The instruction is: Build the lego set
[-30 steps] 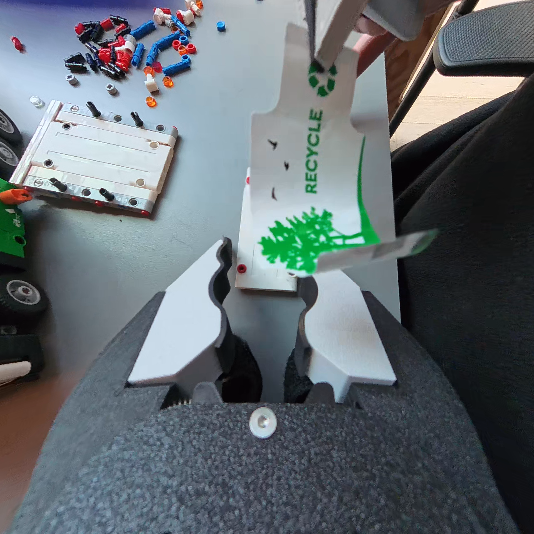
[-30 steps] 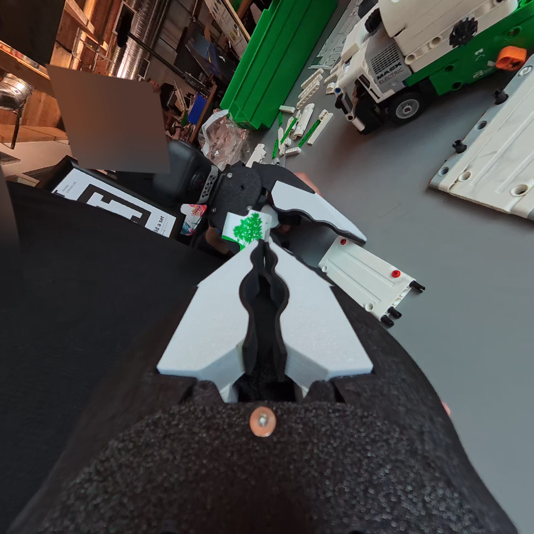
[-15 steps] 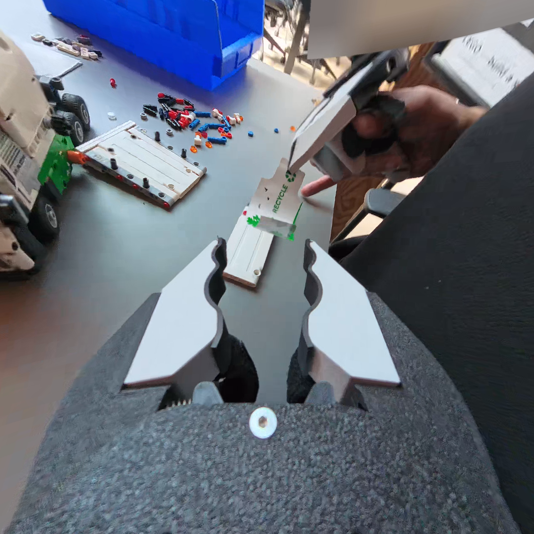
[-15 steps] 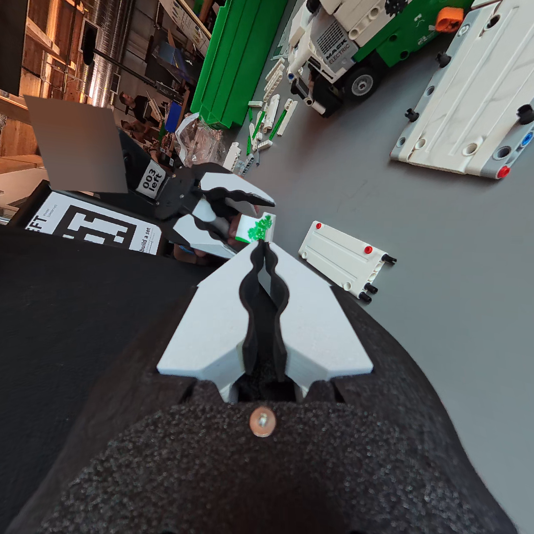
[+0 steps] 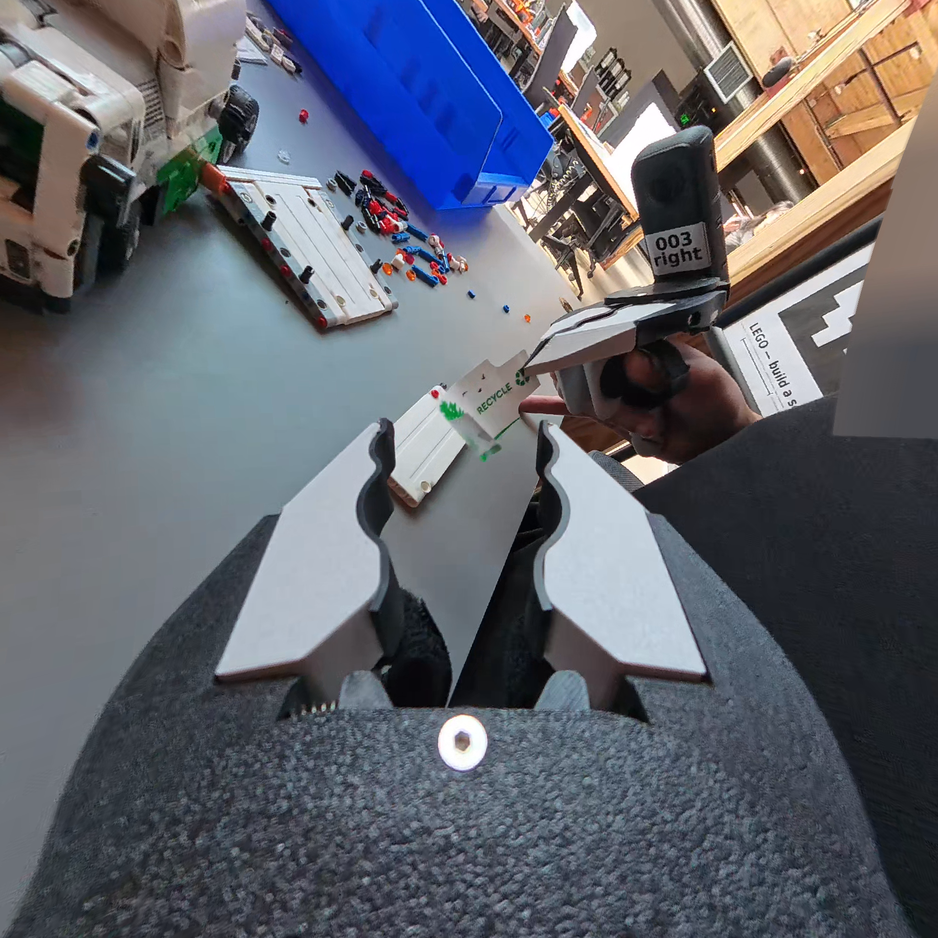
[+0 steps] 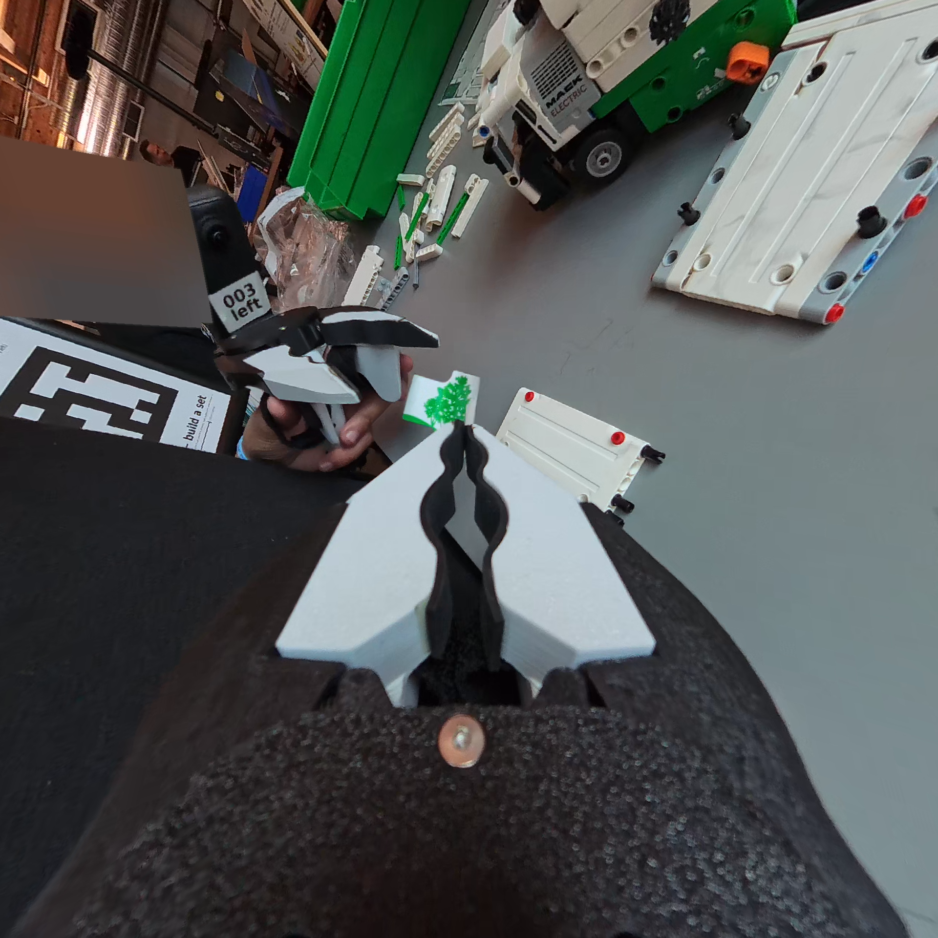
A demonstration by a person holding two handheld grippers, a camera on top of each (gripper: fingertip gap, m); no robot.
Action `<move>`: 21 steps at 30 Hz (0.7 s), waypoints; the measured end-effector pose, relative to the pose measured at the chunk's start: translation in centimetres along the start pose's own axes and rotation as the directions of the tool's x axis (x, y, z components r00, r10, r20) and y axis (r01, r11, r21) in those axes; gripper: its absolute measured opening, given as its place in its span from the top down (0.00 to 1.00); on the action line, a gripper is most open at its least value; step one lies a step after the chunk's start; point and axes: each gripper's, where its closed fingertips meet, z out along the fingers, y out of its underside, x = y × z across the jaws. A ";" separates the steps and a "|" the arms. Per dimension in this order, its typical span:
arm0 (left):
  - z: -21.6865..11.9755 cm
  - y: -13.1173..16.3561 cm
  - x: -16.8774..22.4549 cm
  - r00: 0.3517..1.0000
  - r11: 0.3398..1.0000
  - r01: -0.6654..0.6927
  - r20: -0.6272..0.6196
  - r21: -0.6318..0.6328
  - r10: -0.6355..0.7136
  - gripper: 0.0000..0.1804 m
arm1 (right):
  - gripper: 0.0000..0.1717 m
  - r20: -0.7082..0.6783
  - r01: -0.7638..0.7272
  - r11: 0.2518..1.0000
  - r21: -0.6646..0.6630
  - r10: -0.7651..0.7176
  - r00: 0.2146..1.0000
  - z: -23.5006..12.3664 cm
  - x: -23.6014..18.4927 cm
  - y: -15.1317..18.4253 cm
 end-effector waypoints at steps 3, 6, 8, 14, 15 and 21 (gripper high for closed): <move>0.6 -0.1 0.1 0.999 1.000 0.017 0.032 0.013 -0.017 0.69 | 1.00 -0.029 0.002 1.000 -0.006 -0.002 1.000 0.1 0.3 0.3; 1.3 0.1 -0.4 0.997 1.000 0.006 0.082 0.003 -0.006 0.68 | 1.00 -0.035 0.000 1.000 -0.006 0.000 0.999 0.3 0.4 0.4; 1.7 0.3 -0.6 0.995 1.000 -0.002 0.099 -0.009 0.003 0.68 | 1.00 -0.027 -0.009 1.000 0.001 0.009 1.000 0.3 0.4 0.4; 2.1 0.7 -0.8 0.993 1.000 0.002 0.114 -0.026 0.001 0.69 | 1.00 -0.011 -0.018 1.000 0.007 0.018 1.000 0.1 0.3 0.4; 2.1 0.7 -0.9 0.993 1.000 0.002 0.117 -0.029 0.002 0.69 | 1.00 -0.011 -0.019 1.000 0.004 0.019 1.000 0.1 0.4 0.4; 2.3 1.5 -1.7 0.985 0.998 0.002 0.173 -0.070 0.010 0.72 | 1.00 0.016 -0.055 0.998 0.008 0.054 0.998 0.0 0.7 0.6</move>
